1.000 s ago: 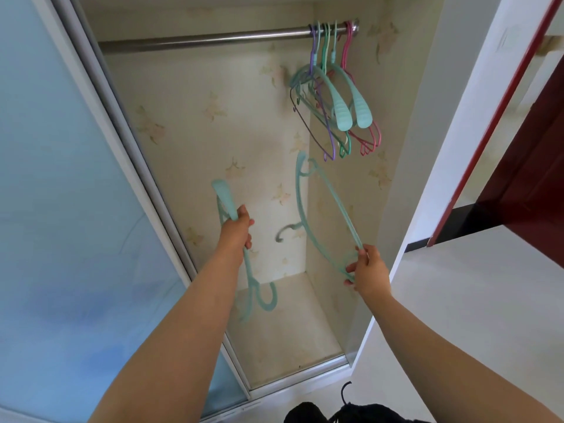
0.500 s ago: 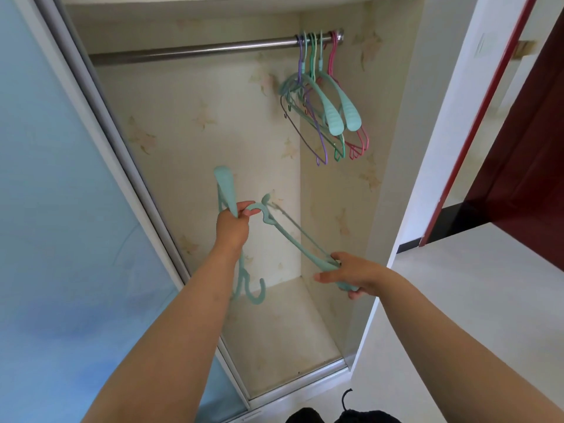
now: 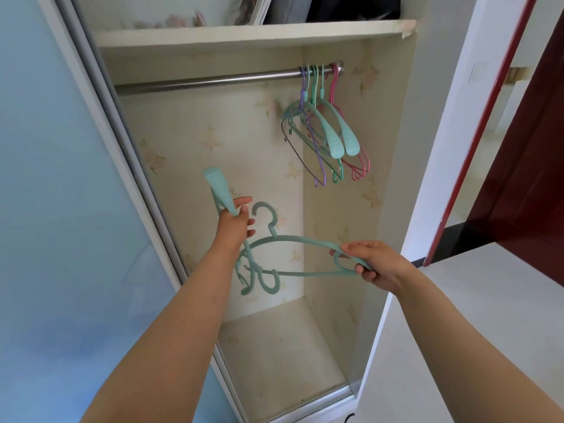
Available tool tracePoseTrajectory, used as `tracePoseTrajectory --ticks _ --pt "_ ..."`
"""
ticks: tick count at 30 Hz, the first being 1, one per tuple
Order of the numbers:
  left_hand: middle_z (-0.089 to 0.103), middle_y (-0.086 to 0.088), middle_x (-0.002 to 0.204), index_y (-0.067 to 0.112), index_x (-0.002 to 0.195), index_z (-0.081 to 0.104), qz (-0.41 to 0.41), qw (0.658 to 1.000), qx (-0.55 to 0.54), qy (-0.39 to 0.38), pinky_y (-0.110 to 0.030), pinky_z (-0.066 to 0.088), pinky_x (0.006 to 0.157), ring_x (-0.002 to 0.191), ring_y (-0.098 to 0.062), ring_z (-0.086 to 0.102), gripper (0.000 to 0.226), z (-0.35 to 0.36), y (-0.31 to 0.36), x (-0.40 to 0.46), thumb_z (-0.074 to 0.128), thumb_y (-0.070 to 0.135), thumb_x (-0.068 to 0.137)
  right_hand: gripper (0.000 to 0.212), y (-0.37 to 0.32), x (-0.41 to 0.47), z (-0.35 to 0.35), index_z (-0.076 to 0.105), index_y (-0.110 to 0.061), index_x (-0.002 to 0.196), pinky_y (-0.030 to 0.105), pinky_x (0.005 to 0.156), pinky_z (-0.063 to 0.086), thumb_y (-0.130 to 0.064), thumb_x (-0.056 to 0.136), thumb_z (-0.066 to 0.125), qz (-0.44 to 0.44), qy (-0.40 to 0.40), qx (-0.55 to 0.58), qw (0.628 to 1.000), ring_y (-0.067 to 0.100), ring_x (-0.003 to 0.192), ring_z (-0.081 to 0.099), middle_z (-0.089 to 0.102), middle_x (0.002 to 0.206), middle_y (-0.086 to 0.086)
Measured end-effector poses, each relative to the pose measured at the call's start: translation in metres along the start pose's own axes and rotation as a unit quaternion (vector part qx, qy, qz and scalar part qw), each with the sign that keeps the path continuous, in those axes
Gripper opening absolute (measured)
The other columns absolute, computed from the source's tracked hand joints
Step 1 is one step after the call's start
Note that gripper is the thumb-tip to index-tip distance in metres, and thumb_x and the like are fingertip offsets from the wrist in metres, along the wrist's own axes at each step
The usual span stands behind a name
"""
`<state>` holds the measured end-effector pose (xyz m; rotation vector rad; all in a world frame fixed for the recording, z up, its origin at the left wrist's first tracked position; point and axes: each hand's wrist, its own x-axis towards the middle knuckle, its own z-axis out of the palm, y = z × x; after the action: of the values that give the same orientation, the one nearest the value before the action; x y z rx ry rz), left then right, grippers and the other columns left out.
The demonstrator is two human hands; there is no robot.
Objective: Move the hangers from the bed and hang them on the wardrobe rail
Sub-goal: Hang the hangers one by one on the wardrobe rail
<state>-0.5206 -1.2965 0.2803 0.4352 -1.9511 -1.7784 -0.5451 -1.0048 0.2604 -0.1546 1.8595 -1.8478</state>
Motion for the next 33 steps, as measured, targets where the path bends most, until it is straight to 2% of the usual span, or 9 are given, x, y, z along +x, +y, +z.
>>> tracePoseTrajectory --ticks 3,6,11,15,18,22,28,31,33 --pt "0.054 0.003 0.070 0.020 0.081 0.058 -0.014 0.999 -0.034 0.027 -0.020 0.038 0.043 0.046 -0.007 0.040 0.027 -0.007 0.006 0.006 0.042 0.026 0.101 0.018 -0.011 0.006 0.010 0.068 -0.001 0.098 0.012 0.028 0.022 -0.016 0.092 0.058 -0.007 0.043 0.111 0.993 0.002 0.033 0.033 0.071 0.097 0.004" --pt "0.036 0.009 0.041 0.019 0.066 0.046 -0.031 0.994 -0.091 0.044 -0.014 0.023 0.036 0.034 -0.007 0.028 0.039 -0.013 0.014 0.007 0.052 0.044 0.095 0.010 -0.041 0.015 0.028 0.066 -0.006 0.089 0.011 0.028 0.021 -0.014 0.090 0.061 -0.051 0.093 0.184 0.977 0.003 0.030 0.030 0.070 0.096 0.005" --pt "0.027 0.007 0.043 0.023 0.062 0.033 -0.104 0.988 -0.115 0.028 -0.017 0.019 0.037 0.035 -0.008 0.022 0.056 -0.014 0.036 0.007 0.040 0.075 0.082 0.012 -0.108 0.034 0.070 0.061 -0.012 0.076 0.014 0.033 0.026 -0.017 0.086 0.068 -0.145 0.145 0.185 0.961 0.007 0.032 0.034 0.057 0.068 0.003" --pt "0.032 0.002 0.056 0.019 0.065 0.034 -0.157 0.984 -0.083 0.013 -0.019 0.024 0.038 0.042 -0.010 0.027 0.055 -0.010 0.050 0.013 0.032 0.068 0.090 0.018 -0.166 0.055 0.104 0.059 -0.015 0.070 0.016 0.035 0.031 -0.023 0.086 0.066 -0.215 0.179 0.147 0.949 0.008 0.031 0.039 0.047 0.050 -0.002" --pt "0.038 0.001 0.065 0.018 0.072 0.040 -0.157 0.982 -0.108 0.011 -0.021 0.028 0.040 0.048 -0.011 0.030 0.046 -0.009 0.059 0.018 0.034 0.057 0.096 0.020 -0.194 0.076 0.115 0.060 -0.015 0.069 0.020 0.039 0.035 -0.023 0.088 0.064 -0.235 0.208 0.124 0.941 0.008 0.030 0.042 0.051 0.053 0.000" --pt "0.050 -0.001 0.069 0.016 0.075 0.042 -0.154 0.965 -0.210 0.019 -0.018 0.029 0.038 0.048 -0.011 0.034 0.044 -0.013 0.066 0.022 0.036 0.052 0.098 0.014 -0.196 0.103 0.110 0.064 -0.012 0.091 0.021 0.042 0.039 -0.025 0.091 0.058 -0.209 0.237 0.070 0.946 0.006 0.029 0.048 0.059 0.069 -0.002" --pt "0.034 0.002 0.049 0.019 0.066 0.034 -0.140 0.915 -0.376 0.045 -0.017 0.023 0.039 0.035 -0.011 0.028 0.050 -0.024 0.078 0.032 0.029 0.057 0.098 0.024 -0.187 0.119 0.089 0.062 -0.009 0.105 0.015 0.036 0.041 -0.028 0.094 0.055 -0.203 0.248 0.095 0.943 0.005 0.035 0.058 0.068 0.098 0.008" --pt "0.030 0.004 0.047 0.020 0.064 0.033 -0.134 0.893 -0.426 0.059 -0.017 0.021 0.038 0.035 -0.010 0.025 0.050 -0.024 0.085 0.040 0.029 0.056 0.098 0.023 -0.189 0.114 0.082 0.057 -0.012 0.107 0.020 0.041 0.050 -0.031 0.095 0.053 -0.184 0.232 0.103 0.950 0.010 0.040 0.062 0.067 0.106 0.009" --pt "0.029 0.004 0.045 0.020 0.064 0.030 -0.128 0.873 -0.465 0.076 -0.015 0.020 0.037 0.033 -0.010 0.024 0.048 -0.025 0.090 0.044 0.029 0.052 0.100 0.034 -0.187 0.112 0.079 0.052 -0.009 0.119 0.025 0.045 0.054 -0.036 0.097 0.048 -0.169 0.215 0.094 0.957 0.015 0.045 0.065 0.062 0.111 0.009"
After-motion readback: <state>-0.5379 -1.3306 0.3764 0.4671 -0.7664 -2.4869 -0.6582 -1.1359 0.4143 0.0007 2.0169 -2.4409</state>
